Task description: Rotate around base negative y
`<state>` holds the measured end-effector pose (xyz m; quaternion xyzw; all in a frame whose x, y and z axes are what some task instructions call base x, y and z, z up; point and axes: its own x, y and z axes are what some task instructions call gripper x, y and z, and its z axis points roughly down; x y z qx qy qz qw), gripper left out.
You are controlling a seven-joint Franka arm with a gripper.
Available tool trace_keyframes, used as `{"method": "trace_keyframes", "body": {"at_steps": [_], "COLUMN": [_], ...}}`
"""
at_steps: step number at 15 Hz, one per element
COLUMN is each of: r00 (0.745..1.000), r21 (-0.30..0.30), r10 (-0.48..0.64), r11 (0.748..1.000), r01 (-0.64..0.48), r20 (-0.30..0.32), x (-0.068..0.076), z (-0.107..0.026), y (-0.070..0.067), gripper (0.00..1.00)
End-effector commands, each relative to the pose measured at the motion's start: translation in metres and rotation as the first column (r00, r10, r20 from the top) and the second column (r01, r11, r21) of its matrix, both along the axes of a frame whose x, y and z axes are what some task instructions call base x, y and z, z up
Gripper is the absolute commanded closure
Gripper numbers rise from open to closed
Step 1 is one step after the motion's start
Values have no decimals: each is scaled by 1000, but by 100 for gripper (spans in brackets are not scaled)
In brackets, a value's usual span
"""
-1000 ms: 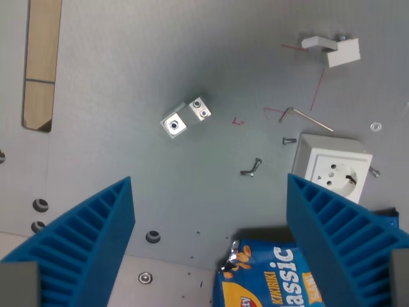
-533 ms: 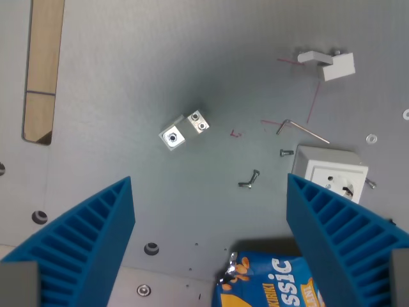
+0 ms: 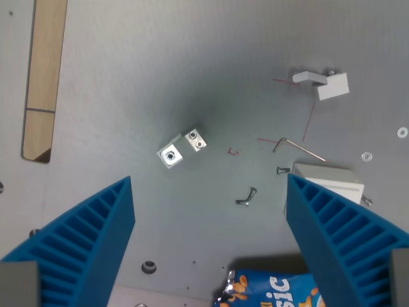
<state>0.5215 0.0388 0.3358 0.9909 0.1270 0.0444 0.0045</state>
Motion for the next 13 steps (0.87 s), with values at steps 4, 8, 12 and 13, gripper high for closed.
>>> {"method": "trace_keyframes", "body": {"at_steps": [4,8,12,13], "r00": [952,934,914,909], "r21": [-6,-6,-6,-6], "r10": [1,1,2,2], "r11": [1000,1000,1000,1000], "r01": [1,1,1,1], "r20": [306,356,406,418], "x": [-16,-16,-16,-16], "z": [0,0,0,0], "y": [-1,-1,-1,-1], "gripper": [0,0,0,0]}}
